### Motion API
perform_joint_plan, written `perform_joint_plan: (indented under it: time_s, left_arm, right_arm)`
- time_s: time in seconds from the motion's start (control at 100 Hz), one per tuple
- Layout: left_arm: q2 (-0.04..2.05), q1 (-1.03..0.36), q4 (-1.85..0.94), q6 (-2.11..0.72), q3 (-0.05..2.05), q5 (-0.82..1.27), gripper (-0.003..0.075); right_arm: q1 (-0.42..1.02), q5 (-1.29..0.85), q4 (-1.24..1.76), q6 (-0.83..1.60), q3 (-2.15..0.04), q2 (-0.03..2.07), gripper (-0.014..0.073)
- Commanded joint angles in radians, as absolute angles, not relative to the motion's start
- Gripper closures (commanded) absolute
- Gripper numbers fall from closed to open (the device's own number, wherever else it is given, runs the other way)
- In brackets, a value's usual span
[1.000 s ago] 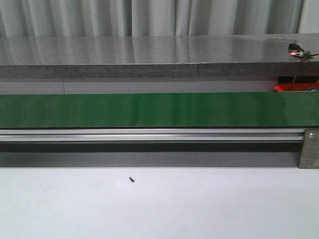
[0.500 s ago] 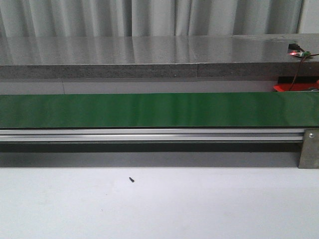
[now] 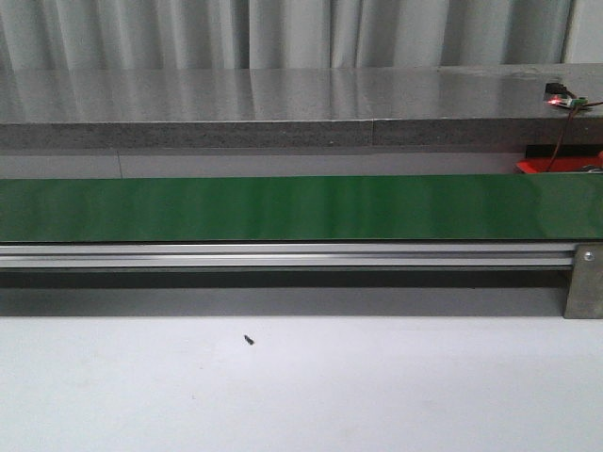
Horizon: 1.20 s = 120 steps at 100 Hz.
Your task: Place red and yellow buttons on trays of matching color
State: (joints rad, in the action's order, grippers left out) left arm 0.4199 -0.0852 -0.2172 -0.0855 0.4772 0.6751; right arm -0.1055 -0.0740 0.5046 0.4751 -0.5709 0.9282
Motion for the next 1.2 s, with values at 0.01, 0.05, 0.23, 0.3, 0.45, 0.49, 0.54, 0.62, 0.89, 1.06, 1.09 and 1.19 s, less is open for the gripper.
perform_joint_plan:
  time_s: [0.01, 0.05, 0.23, 0.3, 0.45, 0.49, 0.54, 0.62, 0.89, 1.06, 1.09, 1.19]
  left_arm:
    - [0.424, -0.092, -0.236, -0.086, 0.503, 0.612, 0.074]
    - [0.424, -0.092, -0.236, -0.086, 0.503, 0.612, 0.074]
    - [0.424, -0.092, -0.236, -0.086, 0.503, 0.612, 0.074]
    - [0.424, -0.092, -0.236, -0.086, 0.503, 0.612, 0.074]
    - [0.424, -0.092, -0.236, -0.086, 0.503, 0.612, 0.074]
    - [0.424, -0.092, -0.236, -0.086, 0.503, 0.612, 0.074]
    - [0.424, -0.092, -0.236, -0.086, 0.503, 0.612, 0.074]
    - [0.424, -0.092, -0.236, -0.086, 0.503, 0.612, 0.074]
    - [0.424, -0.092, -0.236, -0.086, 0.503, 0.612, 0.074]
    - [0.424, -0.092, -0.236, -0.086, 0.503, 0.612, 0.074]
    - [0.424, -0.092, -0.236, -0.086, 0.503, 0.612, 0.074]
    - [0.424, -0.092, -0.236, -0.086, 0.503, 0.612, 0.074]
  right_arm:
    - [-0.105, 0.018, 0.511, 0.478, -0.556, 0.844, 0.0662]
    - [-0.105, 0.016, 0.511, 0.478, -0.539, 0.823, 0.0662]
    - [-0.105, 0.012, 0.505, 0.478, -0.464, 0.696, 0.0662]
    - [-0.105, 0.0, 0.51, 0.478, -0.434, 0.648, 0.0662]
    - [-0.105, -0.028, 0.52, 0.477, -0.369, 0.541, 0.0662]
    - [-0.105, -0.036, 0.528, 0.477, -0.352, 0.509, 0.0662]
    - [-0.105, -0.043, 0.544, 0.477, -0.331, 0.473, 0.0662]
    - [-0.105, -0.049, 0.556, 0.477, -0.307, 0.412, 0.0662]
    - [-0.105, -0.101, 0.555, 0.477, -0.232, 0.284, 0.0662]
    - [-0.105, -0.108, 0.333, 0.284, -0.197, 0.239, 0.0662]
    - [-0.105, -0.106, 0.266, 0.214, -0.191, 0.231, 0.0662]
    - [-0.105, -0.053, 0.046, -0.043, -0.16, 0.204, 0.0662]
